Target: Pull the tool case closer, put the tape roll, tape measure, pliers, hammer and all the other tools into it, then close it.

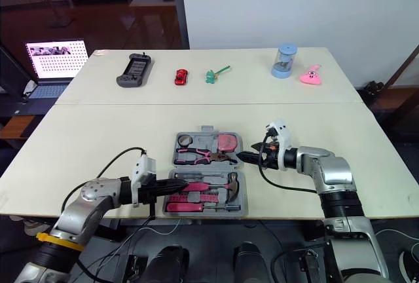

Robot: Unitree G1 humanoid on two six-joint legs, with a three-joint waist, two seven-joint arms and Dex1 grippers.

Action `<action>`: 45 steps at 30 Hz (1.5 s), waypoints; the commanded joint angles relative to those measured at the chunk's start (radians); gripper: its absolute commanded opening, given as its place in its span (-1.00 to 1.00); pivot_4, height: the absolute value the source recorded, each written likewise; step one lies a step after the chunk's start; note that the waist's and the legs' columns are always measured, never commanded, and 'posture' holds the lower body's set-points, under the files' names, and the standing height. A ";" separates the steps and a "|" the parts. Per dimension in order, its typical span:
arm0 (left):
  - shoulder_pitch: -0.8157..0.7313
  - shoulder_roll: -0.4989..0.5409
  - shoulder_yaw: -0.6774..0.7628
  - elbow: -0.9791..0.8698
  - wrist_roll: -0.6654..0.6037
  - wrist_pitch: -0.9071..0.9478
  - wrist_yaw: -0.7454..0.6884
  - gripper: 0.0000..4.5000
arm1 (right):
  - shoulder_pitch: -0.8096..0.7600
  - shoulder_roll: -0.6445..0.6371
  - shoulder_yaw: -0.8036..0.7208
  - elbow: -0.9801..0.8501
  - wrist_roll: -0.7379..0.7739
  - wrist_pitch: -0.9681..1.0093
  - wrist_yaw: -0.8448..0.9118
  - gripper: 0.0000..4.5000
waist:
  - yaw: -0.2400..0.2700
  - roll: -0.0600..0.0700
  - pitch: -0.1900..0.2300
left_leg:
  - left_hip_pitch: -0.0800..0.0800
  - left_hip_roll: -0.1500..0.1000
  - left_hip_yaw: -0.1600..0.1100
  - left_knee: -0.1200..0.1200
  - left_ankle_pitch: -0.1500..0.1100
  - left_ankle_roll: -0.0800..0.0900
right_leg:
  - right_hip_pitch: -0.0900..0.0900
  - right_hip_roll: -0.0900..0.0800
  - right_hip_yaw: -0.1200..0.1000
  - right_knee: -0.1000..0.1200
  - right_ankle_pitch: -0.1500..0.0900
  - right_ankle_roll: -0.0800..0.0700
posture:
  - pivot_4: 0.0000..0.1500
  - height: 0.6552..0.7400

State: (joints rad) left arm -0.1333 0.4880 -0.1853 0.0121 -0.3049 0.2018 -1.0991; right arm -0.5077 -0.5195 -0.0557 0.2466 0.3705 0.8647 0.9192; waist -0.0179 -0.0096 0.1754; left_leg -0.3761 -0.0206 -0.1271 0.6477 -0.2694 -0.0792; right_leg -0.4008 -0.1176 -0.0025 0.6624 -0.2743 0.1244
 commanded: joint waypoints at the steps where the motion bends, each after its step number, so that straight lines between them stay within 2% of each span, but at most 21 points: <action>1: -0.014 -0.008 -0.047 0.043 0.072 0.009 0.048 -1.00 | -0.065 0.038 -0.088 0.063 0.057 0.073 -0.083 0.99 | -0.003 0.000 0.000 | 0.000 0.000 0.000 0.000 0.000 0.000 | 0.000 0.000 0.000 0.000 0.000 0.000 | 1.00 -0.17; 5: -0.001 -0.025 -0.077 0.064 0.094 0.022 0.065 -1.00 | -0.113 0.062 -0.102 0.155 0.078 0.103 -0.087 0.99 | -0.002 0.000 0.000 | -0.001 0.000 0.000 0.000 0.000 0.000 | -0.001 0.000 0.000 0.000 0.000 0.000 | 1.00 -0.17; 15: -0.007 -0.030 -0.155 0.104 0.153 0.105 0.080 -1.00 | -0.266 0.168 -0.014 0.492 -0.017 -0.041 -0.090 0.99 | -0.003 0.002 -0.001 | 0.001 0.000 0.000 0.000 0.000 0.000 | 0.000 0.000 0.000 0.000 0.000 0.000 | 1.00 -0.17; 19: -0.017 -0.024 -0.167 0.130 0.173 0.098 0.078 -1.00 | -0.339 0.219 -0.067 0.620 0.015 -0.054 -0.068 0.99 | -0.005 0.003 -0.002 | 0.002 0.000 0.000 0.000 0.000 0.000 | 0.002 0.000 0.000 0.000 0.000 0.000 | 1.00 -0.17; 27: -0.013 -0.018 -0.176 0.136 0.179 0.104 0.075 -1.00 | -0.402 0.247 -0.145 0.759 0.041 -0.076 -0.014 0.99 | -0.025 0.005 -0.003 | 0.003 0.000 0.000 -0.001 0.000 0.000 | 0.002 0.000 0.000 0.000 0.000 0.000 | 1.00 -0.17; 34: -0.014 -0.037 -0.149 0.143 0.153 0.096 0.084 -1.00 | -0.405 0.231 -0.194 0.694 0.106 0.004 0.082 0.99 | -0.027 0.007 -0.003 | 0.002 0.000 0.000 -0.002 0.000 0.000 | 0.001 0.000 0.000 0.000 0.000 0.000 | 1.00 -0.17; 40: -0.019 -0.065 -0.088 0.110 0.100 0.116 0.095 -1.00 | -0.313 0.226 -0.150 0.493 0.140 0.094 0.156 0.99 | -0.027 0.009 -0.003 | 0.002 0.000 0.000 -0.002 0.000 0.000 | 0.001 0.000 0.000 0.000 0.000 0.001 | 1.00 -0.17; 45: -0.011 -0.073 -0.039 0.061 0.074 0.128 0.132 -1.00 | -0.261 0.215 -0.159 0.380 0.186 0.149 0.148 0.99 | -0.030 0.009 -0.003 | 0.002 0.000 0.000 -0.002 0.000 0.001 | 0.000 0.000 0.000 0.000 -0.001 0.001 | 1.00 -0.17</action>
State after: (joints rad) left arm -0.1686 0.4134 -0.2430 0.0665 -0.2276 0.3004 -0.9942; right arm -0.7709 -0.3042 -0.2095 0.6823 0.5173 0.9905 1.0569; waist -0.0475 -0.0005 0.1728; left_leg -0.3747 -0.0205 -0.1271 0.6455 -0.2697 -0.0787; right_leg -0.4009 -0.1172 -0.0024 0.6625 -0.2749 0.1254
